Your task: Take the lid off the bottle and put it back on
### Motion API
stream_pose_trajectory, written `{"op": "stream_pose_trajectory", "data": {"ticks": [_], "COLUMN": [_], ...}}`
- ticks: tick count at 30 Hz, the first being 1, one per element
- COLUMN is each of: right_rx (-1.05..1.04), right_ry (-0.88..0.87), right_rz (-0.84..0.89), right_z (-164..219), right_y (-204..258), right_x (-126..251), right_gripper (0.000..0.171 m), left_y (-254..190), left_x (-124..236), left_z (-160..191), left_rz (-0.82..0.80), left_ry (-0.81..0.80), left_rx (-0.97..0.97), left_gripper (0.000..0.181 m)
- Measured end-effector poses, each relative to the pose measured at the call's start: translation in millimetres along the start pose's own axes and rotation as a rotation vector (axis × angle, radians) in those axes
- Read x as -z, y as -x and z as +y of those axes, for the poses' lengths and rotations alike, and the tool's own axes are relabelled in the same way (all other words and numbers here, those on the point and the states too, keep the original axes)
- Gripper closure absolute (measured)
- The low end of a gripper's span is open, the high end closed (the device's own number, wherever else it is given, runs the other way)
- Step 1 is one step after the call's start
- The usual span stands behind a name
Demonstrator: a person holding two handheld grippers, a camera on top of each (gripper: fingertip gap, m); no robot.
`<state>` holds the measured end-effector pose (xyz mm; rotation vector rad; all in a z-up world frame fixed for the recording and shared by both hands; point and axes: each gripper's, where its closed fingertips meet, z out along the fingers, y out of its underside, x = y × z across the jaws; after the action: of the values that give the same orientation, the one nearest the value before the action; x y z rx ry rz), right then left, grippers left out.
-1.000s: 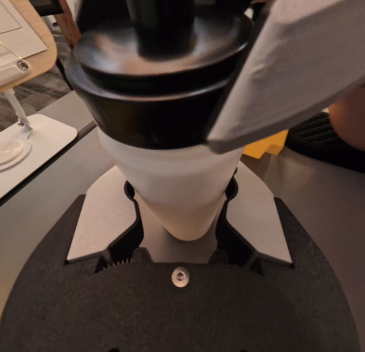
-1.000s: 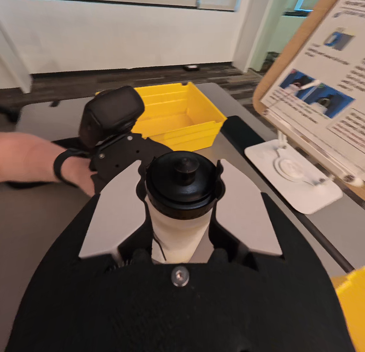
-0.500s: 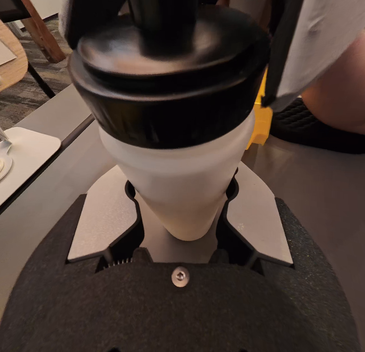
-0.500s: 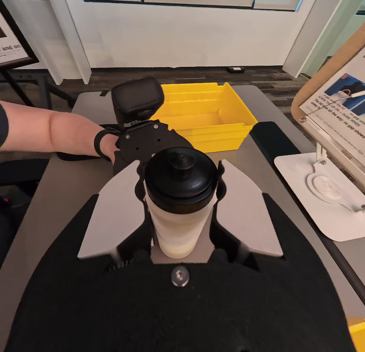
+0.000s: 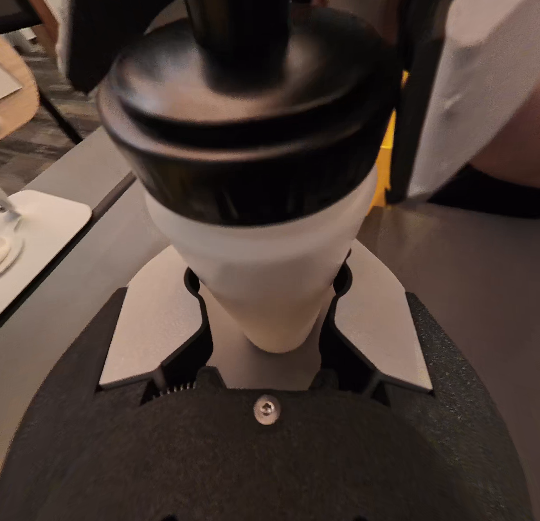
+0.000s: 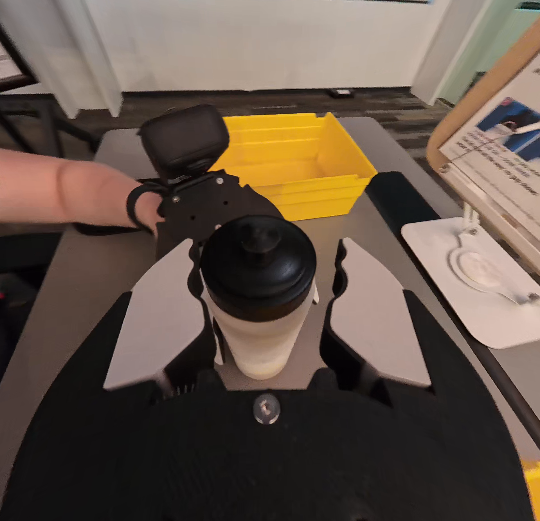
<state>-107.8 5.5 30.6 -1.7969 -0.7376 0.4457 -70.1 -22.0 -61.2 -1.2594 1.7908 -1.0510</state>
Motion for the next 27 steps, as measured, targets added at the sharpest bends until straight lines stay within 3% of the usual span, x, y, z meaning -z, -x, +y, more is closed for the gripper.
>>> {"op": "stream_pose_trajectory", "data": {"ticks": [2, 4, 12, 14, 16, 21, 24, 27], "right_rx": [0.025, 0.016, -0.103, -0.076, -0.059, -0.056, -0.052, -0.182], "right_ry": [-0.016, -0.010, -0.085, -0.052, -0.038, -0.070, -0.055, -0.090], "right_rz": [-0.066, -0.030, 0.391, 0.322, 0.159, -0.065, -0.026, 0.125], "right_z": [-0.3, -0.9, -8.7, -7.7, -7.7, -5.8, -5.5, -8.0], "right_y": [7.6, 4.8, -17.9, -15.0, -7.6, 2.3, 0.1, -12.1], "right_x": [1.2, -1.4, -15.2, -15.6, -12.1, 1.1, 0.2, -6.4], "right_gripper": [0.094, 0.094, 0.094, 0.094, 0.080, 0.098, 0.098, 0.099], "left_y": [-2.1, 0.5, 18.9, 17.5, 14.5, 5.6, 7.3, 14.7], "left_x": [-0.2, 0.7, 5.1, 5.1, 4.3, 2.7, 2.9, 4.3], "left_z": [-0.6, 0.6, 4.7, 4.5, 4.1, 3.1, 3.9, 4.4], "left_rz": [0.018, 0.006, -0.111, -0.089, -0.063, -0.021, -0.044, -0.078], "left_ry": [-0.013, 0.001, 0.030, 0.029, 0.031, 0.037, 0.052, 0.045], "left_rx": [-0.001, 0.014, 0.111, 0.098, 0.075, 0.023, 0.033, 0.103], "left_gripper": [0.089, 0.089, 0.090, 0.090, 0.089, 0.090, 0.089, 0.090]}}
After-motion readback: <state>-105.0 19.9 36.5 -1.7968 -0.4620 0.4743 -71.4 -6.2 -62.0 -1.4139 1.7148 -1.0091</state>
